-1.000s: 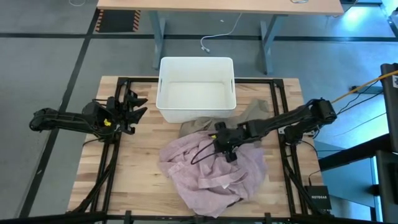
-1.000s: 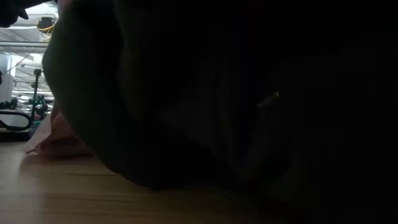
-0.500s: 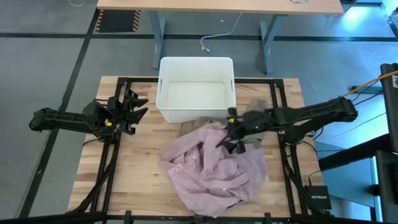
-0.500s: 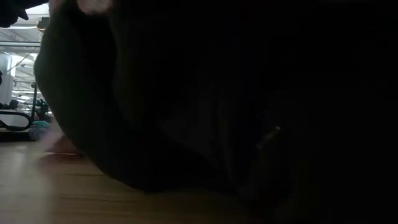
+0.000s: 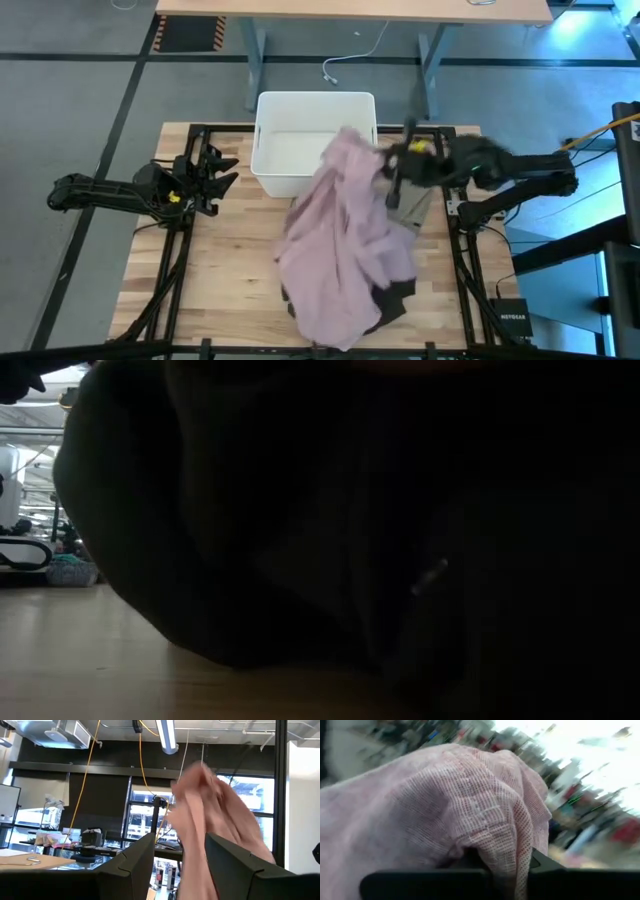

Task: Sort clothes
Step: Put the pink polo shirt into the white bin

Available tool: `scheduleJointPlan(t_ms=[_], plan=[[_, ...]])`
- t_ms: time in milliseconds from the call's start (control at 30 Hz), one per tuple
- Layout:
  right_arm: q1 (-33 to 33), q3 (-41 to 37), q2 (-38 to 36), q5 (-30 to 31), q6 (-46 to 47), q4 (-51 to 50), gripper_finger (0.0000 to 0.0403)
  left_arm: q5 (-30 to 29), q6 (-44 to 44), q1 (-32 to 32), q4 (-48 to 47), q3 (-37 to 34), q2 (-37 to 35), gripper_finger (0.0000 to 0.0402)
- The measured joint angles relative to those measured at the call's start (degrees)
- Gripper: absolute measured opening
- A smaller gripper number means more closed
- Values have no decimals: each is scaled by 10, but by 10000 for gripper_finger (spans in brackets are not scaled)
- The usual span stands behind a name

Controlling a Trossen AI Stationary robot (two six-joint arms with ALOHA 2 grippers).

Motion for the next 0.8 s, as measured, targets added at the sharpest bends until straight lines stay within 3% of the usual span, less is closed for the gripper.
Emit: scheduleJointPlan(t_ms=[200,333,433,500,600,800], plan=[[-52,71,4,-23,-106,185,27,0,-6,0,0,0,0,170],[-120,126,32,-106,-166,346,28,0,-11,1,0,0,0,170],[-171,185,72,-155,-145,428,27,0,-11,2,0,0,1,170],[-193,230,103,-166,-107,431,26,0,-11,2,0,0,2,170],[-217,280,148,-169,-62,357,28,0,-14,2,0,0,3,170],[-239,297,233,-154,-61,219,28,0,-15,2,-2,0,3,170]])
